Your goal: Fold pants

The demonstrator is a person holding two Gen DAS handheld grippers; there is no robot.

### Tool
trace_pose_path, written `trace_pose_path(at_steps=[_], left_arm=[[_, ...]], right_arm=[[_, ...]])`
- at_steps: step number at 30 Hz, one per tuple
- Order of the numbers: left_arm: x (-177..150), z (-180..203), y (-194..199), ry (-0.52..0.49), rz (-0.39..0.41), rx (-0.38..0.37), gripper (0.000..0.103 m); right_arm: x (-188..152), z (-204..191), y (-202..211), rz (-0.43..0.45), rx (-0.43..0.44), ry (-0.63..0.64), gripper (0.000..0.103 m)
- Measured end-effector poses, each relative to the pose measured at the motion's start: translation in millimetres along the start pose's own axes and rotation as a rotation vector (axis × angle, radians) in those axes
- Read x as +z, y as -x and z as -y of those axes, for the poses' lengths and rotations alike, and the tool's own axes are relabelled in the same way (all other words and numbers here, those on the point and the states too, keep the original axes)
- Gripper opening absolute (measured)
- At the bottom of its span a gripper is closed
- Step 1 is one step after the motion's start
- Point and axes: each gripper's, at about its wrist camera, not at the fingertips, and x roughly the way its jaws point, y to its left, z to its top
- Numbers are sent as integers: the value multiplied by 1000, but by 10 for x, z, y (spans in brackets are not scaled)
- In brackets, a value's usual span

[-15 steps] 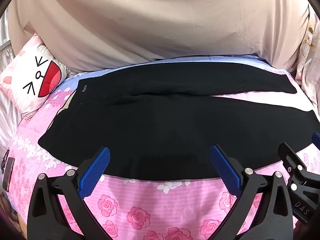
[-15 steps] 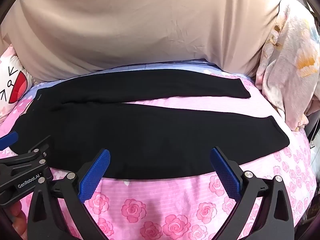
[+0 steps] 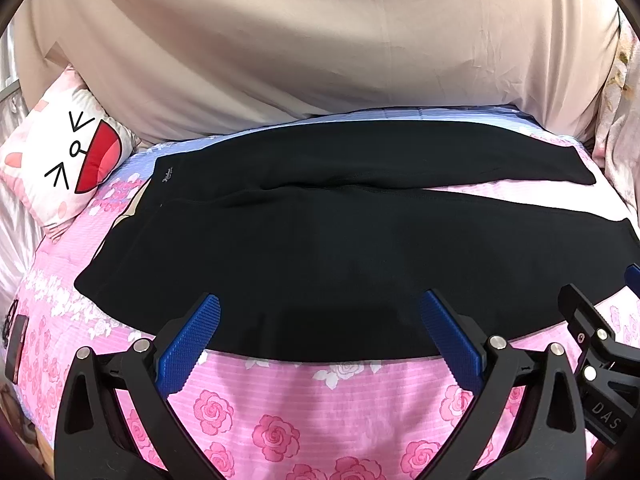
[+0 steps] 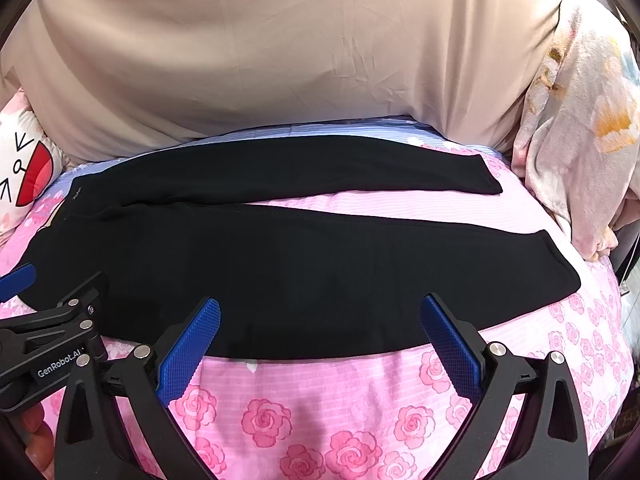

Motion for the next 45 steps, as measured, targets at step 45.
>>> trace_pose_path(at_steps=[45], left_arm=[[118, -118, -282, 17, -49, -36, 98]], right_arm=[[111, 70, -373, -47, 18, 1, 98]])
